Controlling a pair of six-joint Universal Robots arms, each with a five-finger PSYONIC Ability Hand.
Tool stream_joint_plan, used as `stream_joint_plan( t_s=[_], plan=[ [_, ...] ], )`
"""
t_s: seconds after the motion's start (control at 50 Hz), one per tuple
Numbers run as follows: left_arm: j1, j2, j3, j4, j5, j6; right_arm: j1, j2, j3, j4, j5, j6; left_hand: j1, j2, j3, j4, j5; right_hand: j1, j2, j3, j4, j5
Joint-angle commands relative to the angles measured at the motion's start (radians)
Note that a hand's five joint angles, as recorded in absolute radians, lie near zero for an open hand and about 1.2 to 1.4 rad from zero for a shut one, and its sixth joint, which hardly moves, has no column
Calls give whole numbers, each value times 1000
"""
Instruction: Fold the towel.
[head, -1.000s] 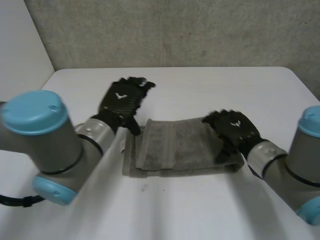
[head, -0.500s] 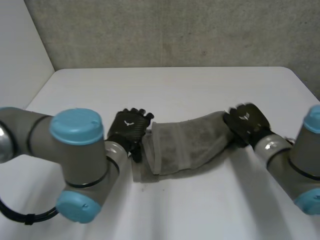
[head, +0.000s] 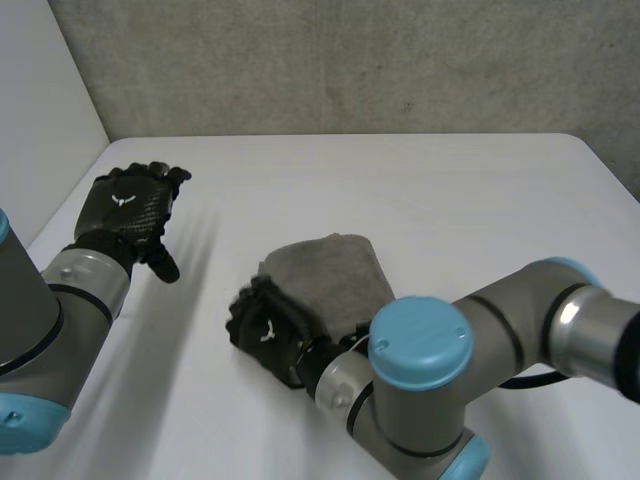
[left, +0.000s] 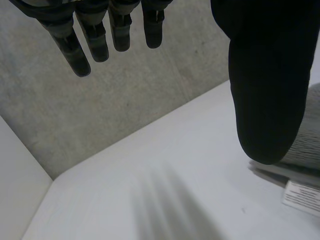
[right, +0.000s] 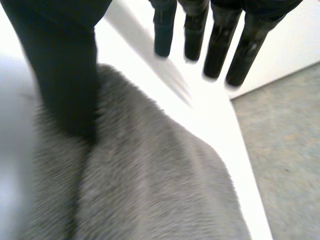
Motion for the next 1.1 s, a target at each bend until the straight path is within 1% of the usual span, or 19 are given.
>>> stream_joint_plan(
  t_s=[0.02, 0.04, 0.08, 0.1, 0.14, 0.2, 0.26, 0.3, 0.34, 0.46, 0.56, 0.64, 0.7, 0.74, 0.8, 0.84, 0.92, 1.02, 1.1],
  plan=[
    [-64, -73, 97, 45, -2, -5, -117, -223, 87, -5, 58, 306, 22, 32, 32, 30, 8, -331, -454, -470, -471, -485],
    [-64, -73, 98, 45, -2, -5, -118, -223, 88, -5, 58, 307, 22, 32, 32, 30, 8, -331, -454, -470, -471, -485],
    [-99, -105, 142, 45, -6, -7, -216, -307, 121, 21, 96, 503, 22, 32, 32, 30, 8, -331, -454, -470, -471, -485],
    [-131, -134, 189, 37, -8, -10, -216, -308, 121, 21, 97, 504, 19, 29, 29, 27, 5, -331, -454, -470, -471, -485],
    [-158, -164, 240, 29, -8, -17, -294, -360, 129, 112, 110, 679, 22, 32, 32, 30, 8, -331, -454, -470, -471, -485],
    [-196, -236, 328, -15, -6, -59, -337, -363, 117, 180, 104, 748, 22, 32, 32, 30, 8, -331, -454, -470, -471, -485],
    [-233, -294, 422, -85, -6, -108, -425, -364, 98, 294, 64, 841, 25, 35, 35, 33, 11, -331, -454, -470, -471, -485],
    [-245, -329, 464, -127, -6, -136, -468, -325, 63, 343, -6, 878, 25, 35, 35, 33, 11, -331, -454, -470, -471, -485],
    [-276, -433, 541, -200, -8, -191, -481, -285, 43, 346, -49, 883, 37, 47, 46, 45, 23, -331, -454, -470, -471, -485],
    [-322, -564, 622, -294, -29, -244, -480, -129, -64, 354, -155, 878, 40, 50, 49, 48, 26, -331, -454, -470, -471, -485],
    [-293, -648, 618, -349, -121, -263, -463, -27, -129, 354, -150, 848, 40, 50, 49, 48, 26, -331, -454, -470, -471, -485],
    [-264, -653, 586, -356, -132, -257, -425, 16, -152, 349, -144, 784, 37, 47, 46, 45, 23, -331, -454, -470, -471, -485],
    [-251, -645, 546, -348, -135, -249, -385, 59, -178, 349, -103, 712, 40, 50, 49, 48, 26, -331, -454, -470, -471, -485],
    [-247, -642, 533, -345, -134, -249, -359, 85, -201, 351, -16, 638, 37, 47, 46, 45, 23, -331, -454, -470, -471, -485],
    [-231, -636, 520, -342, -134, -248, -353, 85, -201, 351, 17, 588, 34, 44, 43, 42, 20, -331, -454, -470, -471, -485],
    [-225, -612, 517, -343, -134, -248, -348, 67, -204, 352, 69, 490, 37, 47, 46, 45, 23, -331, -454, -470, -471, -485],
    [-233, -558, 518, -345, -130, -248, -348, 4, -202, 351, 78, 467, 34, 44, 43, 42, 20, -331, -454, -470, -471, -485],
    [-251, -414, 530, -345, -129, -249, -360, -156, -199, 340, 90, 547, 34, 44, 43, 42, 20, -331, -454, -470, -471, -485],
    [-242, -253, 561, -354, -117, -246, -409, -316, -202, 337, 125, 678, 34, 44, 43, 42, 20, -331, -454, -470, -471, -485]
  ],
)
